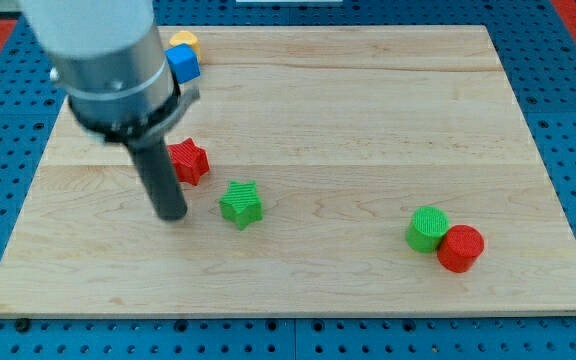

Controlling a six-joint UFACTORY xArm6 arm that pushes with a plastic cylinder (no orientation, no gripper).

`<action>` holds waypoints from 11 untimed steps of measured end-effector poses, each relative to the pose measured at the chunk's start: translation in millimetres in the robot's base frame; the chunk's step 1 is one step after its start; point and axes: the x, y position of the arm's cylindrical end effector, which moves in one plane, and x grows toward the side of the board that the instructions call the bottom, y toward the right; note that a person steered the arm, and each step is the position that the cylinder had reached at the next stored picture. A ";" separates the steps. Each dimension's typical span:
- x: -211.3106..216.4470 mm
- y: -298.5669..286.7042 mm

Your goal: Move the green star and red star towards the green circle

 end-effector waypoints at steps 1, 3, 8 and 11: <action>-17.2 54.3; 25.5 39.0; 28.0 62.0; -65.1 -6.8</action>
